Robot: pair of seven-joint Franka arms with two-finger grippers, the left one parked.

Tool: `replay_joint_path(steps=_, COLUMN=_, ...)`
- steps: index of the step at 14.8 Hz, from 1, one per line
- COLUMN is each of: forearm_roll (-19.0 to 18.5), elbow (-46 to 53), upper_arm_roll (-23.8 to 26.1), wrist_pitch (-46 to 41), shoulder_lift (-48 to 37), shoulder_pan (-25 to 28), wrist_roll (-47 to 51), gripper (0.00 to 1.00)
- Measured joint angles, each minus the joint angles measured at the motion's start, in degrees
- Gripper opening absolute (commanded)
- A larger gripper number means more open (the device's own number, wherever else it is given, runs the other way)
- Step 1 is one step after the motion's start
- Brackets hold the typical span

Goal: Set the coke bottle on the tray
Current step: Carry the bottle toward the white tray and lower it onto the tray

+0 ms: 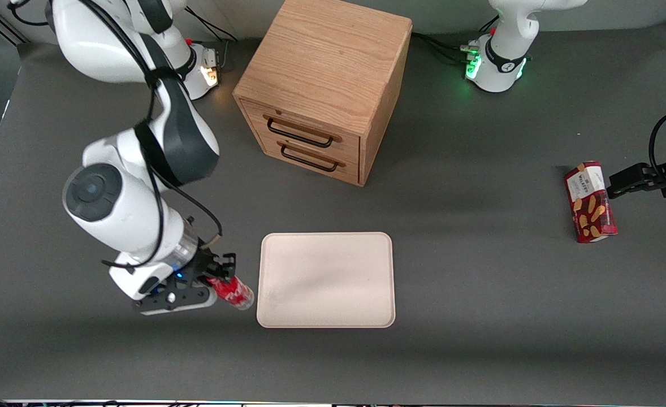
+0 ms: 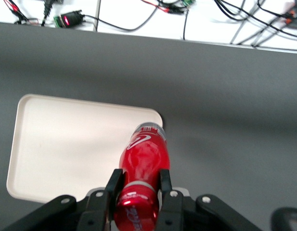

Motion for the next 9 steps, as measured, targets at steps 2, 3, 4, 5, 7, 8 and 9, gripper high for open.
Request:
replay_joint_path(steps=2, forearm_roll=0.00, elbow=0.24, upper_arm_roll=0.92, wrist_pitch=4.34, shoulder_lift=2.54, shoulder_pan=-0.01, wrist_roll=0.00, gripper=0.00)
replay_joint_path(steps=3, forearm_roll=0.00, elbow=0.47, upper_arm_roll=1.19, wrist_pitch=5.97, shoulder_lift=3.59, shoulder_pan=0.01, wrist_roll=0.00, gripper=0.00)
replay_joint_path(steps=4, forearm_roll=0.00, elbow=0.64, upper_arm_roll=1.50, wrist_pitch=7.06, shoulder_lift=4.52, shoulder_pan=0.00, wrist_roll=0.00, gripper=0.00)
replay_joint_path(steps=5, forearm_roll=0.00, elbow=0.69, upper_arm_roll=1.81, wrist_pitch=7.68, shoulder_lift=5.37, shoulder_pan=0.00, wrist_roll=0.00, gripper=0.00)
replay_joint_path(steps=7, forearm_roll=0.00, elbow=0.69, upper_arm_roll=2.15, wrist_pitch=8.17, shoulder_lift=6.99, shoulder_pan=0.03, wrist_roll=0.00, gripper=0.00)
replay_joint_path(steps=8, forearm_roll=0.00, elbow=0.66, upper_arm_roll=2.23, wrist_pitch=8.21, shoulder_lift=7.80, shoulder_pan=0.03, wrist_roll=0.01, gripper=0.00)
replay_joint_path(steps=9, forearm_roll=0.00, elbow=0.57, upper_arm_roll=2.25, wrist_pitch=8.22, shoulder_lift=8.64, shoulder_pan=0.03, wrist_roll=0.01, gripper=0.00)
